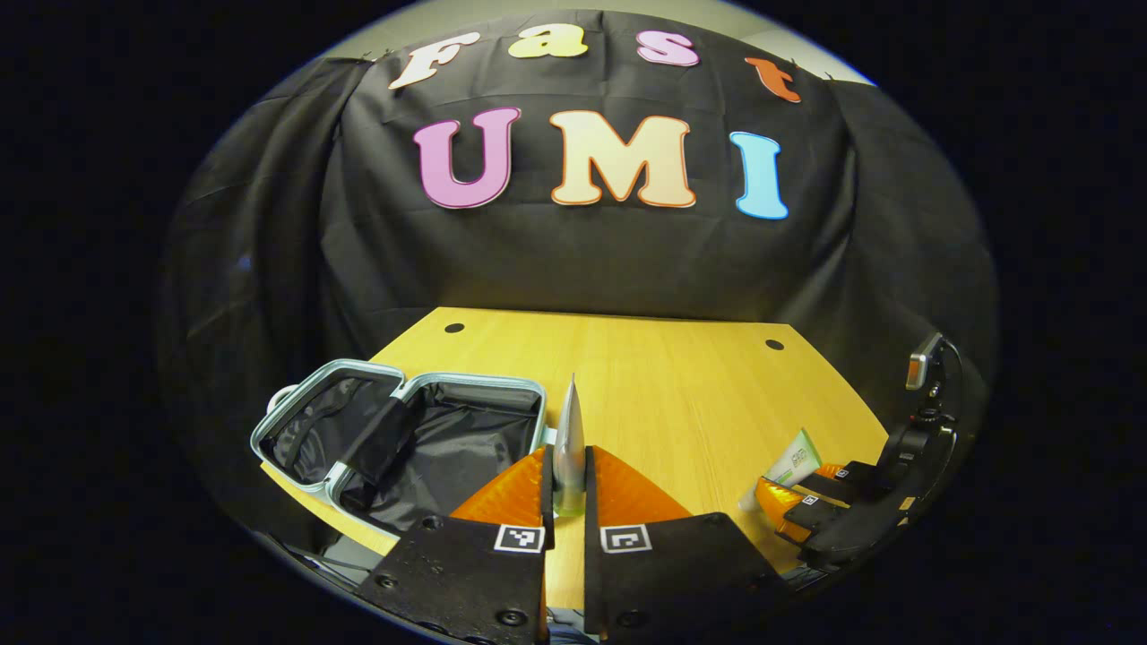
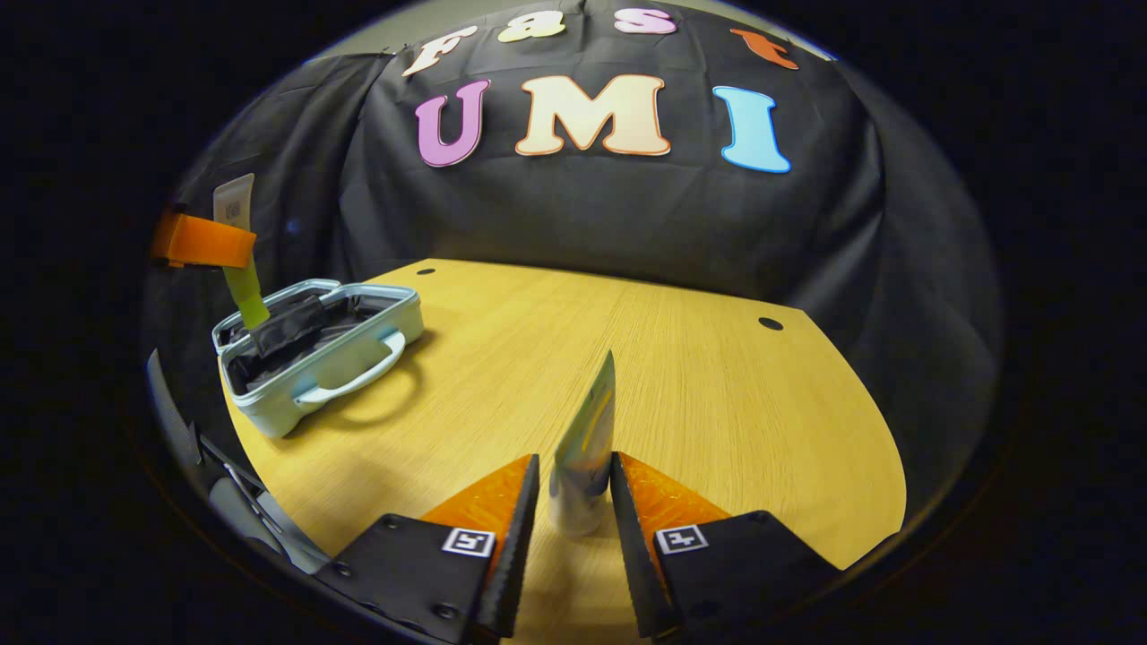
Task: First open the suitcase, pack the skin care products into it, and then close the suitcase.
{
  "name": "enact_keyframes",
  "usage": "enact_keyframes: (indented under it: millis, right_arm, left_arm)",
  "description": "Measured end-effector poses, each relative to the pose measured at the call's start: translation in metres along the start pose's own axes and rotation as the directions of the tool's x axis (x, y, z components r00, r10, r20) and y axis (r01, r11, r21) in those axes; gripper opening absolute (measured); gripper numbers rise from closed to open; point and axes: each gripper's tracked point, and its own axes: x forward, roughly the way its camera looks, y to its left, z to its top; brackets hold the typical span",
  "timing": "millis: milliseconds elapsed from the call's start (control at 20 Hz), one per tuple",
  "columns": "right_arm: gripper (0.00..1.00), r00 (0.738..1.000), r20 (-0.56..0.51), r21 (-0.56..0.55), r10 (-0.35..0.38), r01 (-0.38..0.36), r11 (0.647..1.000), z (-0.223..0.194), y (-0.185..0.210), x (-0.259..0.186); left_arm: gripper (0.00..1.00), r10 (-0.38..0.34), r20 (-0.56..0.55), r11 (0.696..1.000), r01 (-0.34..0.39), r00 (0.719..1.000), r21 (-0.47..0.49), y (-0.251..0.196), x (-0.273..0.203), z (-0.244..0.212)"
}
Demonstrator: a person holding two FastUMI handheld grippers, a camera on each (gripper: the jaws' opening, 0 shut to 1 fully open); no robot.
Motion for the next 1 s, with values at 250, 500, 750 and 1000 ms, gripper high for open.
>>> enact_keyframes:
  millis: [250,500,750,1000]
  right_arm:
    - [0.25,0.998,-0.035,0.032,0.05,-0.049,0.998,0.001,0.007,-0.001]
    - [0.23,0.986,-0.039,0.066,0.162,-0.159,0.985,0.04,0.041,-0.026]
    - [0.23,0.963,0.014,0.063,0.27,-0.271,0.961,0.099,0.11,-0.043]
    - [0.23,0.949,0.004,0.071,0.316,-0.315,0.946,0.128,0.192,-0.034]
  left_arm:
    - [0.08,0.051,-0.019,0.999,-0.051,0.999,-0.01,0.029,-0.002,-0.005]
    - [0.08,0.136,-0.134,0.991,-0.133,0.982,0.032,0.082,0.006,-0.024]
    - [0.08,0.12,-0.245,0.992,-0.106,0.962,0.071,0.121,0.036,-0.044]
    - [0.08,0.062,-0.373,0.994,-0.023,0.926,0.11,0.149,0.07,-0.077]
